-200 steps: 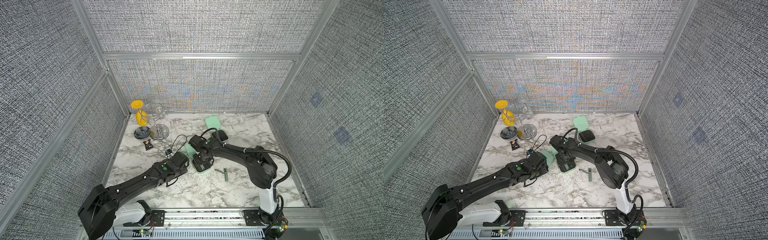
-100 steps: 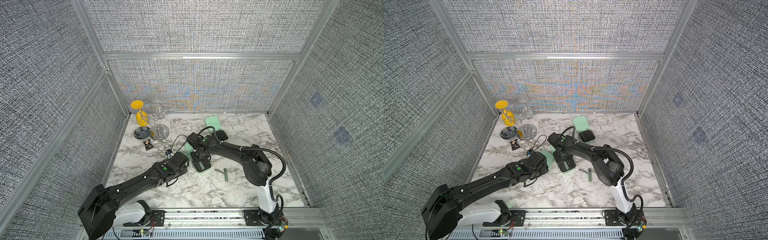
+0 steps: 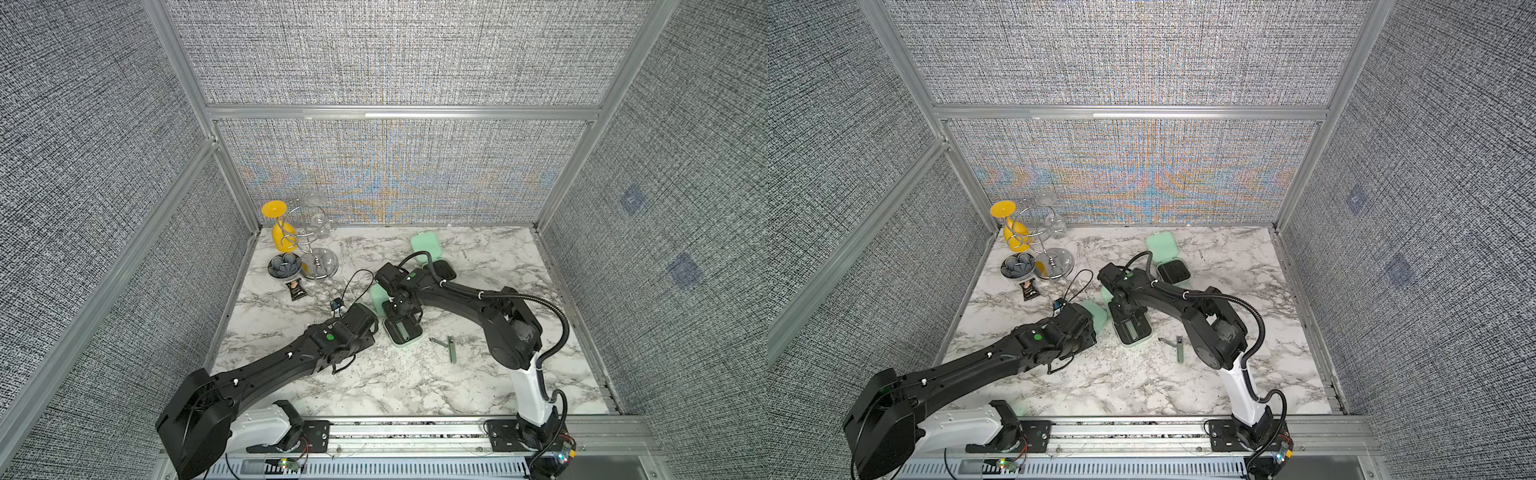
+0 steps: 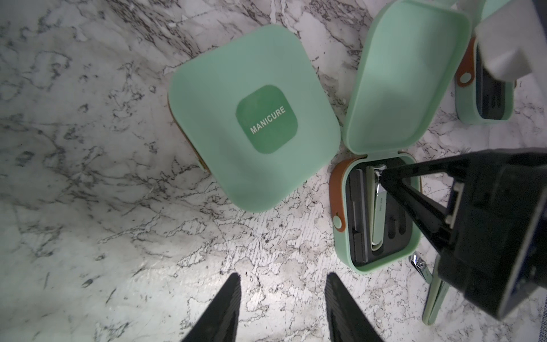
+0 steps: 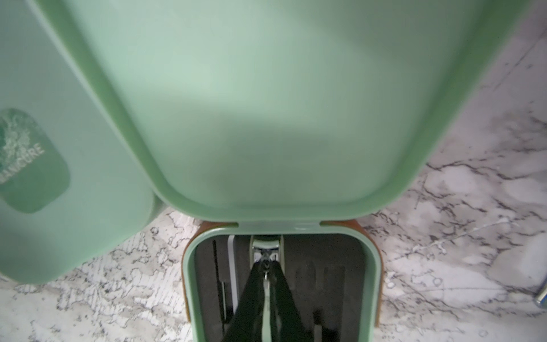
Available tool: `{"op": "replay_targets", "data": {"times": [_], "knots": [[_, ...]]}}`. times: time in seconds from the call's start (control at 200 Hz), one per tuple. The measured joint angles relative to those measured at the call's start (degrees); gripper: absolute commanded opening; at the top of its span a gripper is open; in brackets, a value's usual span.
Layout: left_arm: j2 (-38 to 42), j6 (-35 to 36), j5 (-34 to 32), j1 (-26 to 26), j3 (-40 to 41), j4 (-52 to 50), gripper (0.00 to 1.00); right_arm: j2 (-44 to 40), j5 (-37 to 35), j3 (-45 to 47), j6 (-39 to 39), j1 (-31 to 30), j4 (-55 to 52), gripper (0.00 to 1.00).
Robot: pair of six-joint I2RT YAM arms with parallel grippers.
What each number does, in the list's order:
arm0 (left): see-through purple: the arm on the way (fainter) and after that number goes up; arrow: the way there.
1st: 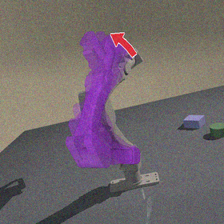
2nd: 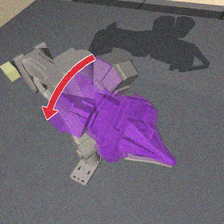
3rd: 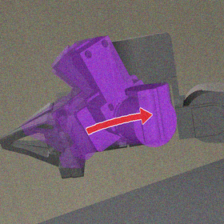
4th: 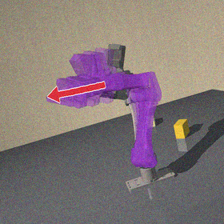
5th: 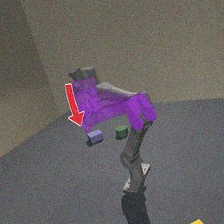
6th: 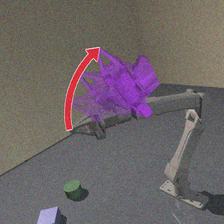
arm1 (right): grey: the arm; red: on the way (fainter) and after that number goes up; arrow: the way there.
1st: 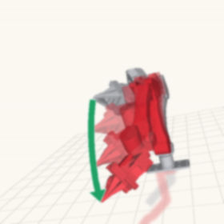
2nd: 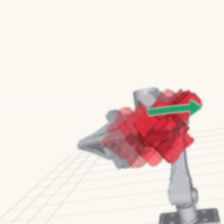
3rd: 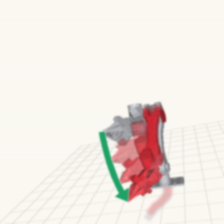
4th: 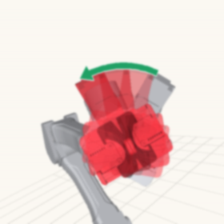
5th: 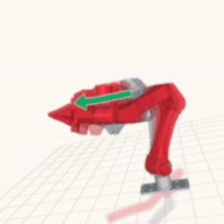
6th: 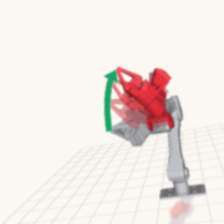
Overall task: Organize nail clipper sets
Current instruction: Place the nail clipper in the storage box.
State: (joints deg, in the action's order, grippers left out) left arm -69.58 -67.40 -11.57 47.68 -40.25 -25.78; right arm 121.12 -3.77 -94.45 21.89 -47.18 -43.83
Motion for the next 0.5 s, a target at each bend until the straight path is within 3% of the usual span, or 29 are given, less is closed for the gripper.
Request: {"op": "replay_targets", "data": {"times": [0.5], "knots": [[0.00, 0.00, -0.02, -0.11, 0.00, -0.02, 0.49, -0.83, 0.87, 3.72, 0.70, 0.00, 2.99, 0.12]]}}
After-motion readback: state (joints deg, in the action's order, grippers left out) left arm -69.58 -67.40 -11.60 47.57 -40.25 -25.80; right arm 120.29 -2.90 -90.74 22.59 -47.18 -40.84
